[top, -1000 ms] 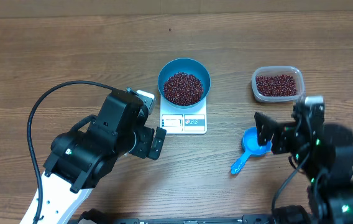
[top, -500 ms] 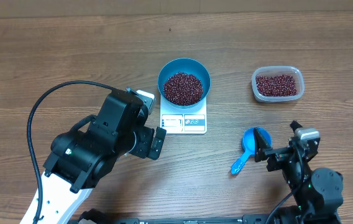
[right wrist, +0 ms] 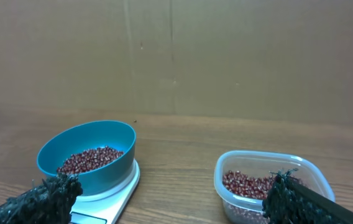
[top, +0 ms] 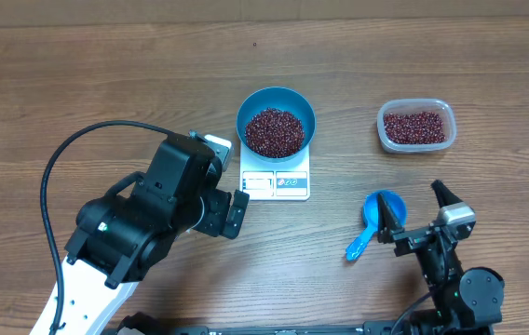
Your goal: Scoop item into bowl and weigh 150g on scale
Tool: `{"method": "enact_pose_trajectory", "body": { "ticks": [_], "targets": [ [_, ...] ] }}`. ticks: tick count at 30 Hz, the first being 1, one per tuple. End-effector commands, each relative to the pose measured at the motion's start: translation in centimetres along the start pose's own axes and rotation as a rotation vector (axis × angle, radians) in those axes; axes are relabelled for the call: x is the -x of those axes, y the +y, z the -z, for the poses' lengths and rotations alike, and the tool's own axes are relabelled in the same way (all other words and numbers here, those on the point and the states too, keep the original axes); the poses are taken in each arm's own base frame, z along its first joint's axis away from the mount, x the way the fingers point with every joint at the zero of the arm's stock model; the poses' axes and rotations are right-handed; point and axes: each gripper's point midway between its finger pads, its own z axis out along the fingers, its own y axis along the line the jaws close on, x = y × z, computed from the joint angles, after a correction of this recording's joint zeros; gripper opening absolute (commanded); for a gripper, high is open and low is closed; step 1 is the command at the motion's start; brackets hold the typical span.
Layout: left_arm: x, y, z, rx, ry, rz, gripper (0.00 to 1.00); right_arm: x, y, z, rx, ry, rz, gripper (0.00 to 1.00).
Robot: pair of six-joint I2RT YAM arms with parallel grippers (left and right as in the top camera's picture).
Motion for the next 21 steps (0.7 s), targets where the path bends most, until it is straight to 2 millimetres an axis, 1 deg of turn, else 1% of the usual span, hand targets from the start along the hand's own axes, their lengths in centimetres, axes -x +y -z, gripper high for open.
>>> {"method": "enact_pose_trajectory", "body": {
  "ticks": [1, 4, 8, 9, 14, 17, 21],
  "targets": [
    [0.5, 0.0, 0.3, -0.001, -0.016, 0.018, 0.99, -0.9, 0.4, -0.3, 0.022, -0.007, 0.003, 1.00],
    [0.5, 0.0, 0.3, -0.001, -0.016, 0.018, 0.99, -1.5, 0.4, -0.7, 0.029, -0.025, 0.006, 1.00],
    [0.5, 0.0, 0.3, -0.001, -0.015, 0.018, 0.99, -2.9, 0.2, -1.3, 0.028, -0.054, 0.009, 1.00],
    [0.5, 0.0, 0.3, -0.001, -0.016, 0.018, 0.99, -2.8, 0.5, -1.2, 0.045, -0.050, 0.009, 1.00],
    [0.5, 0.0, 0.3, -0.001, -0.015, 0.018, 0.99, -3.1, 0.6, -1.3, 0.048, -0.042, 0.008, 1.00],
    [0.5, 0.0, 0.3, -0.001, -0.015, 0.018, 0.99, -4.3, 0.5, -1.3, 0.045, 0.008, 0.002, 1.00],
    [0.5, 0.0, 0.3, -0.001, -0.015, 0.018, 0.99, -4.2, 0.5, -1.3, 0.042, 0.006, 0.002, 1.00]
  ]
}}
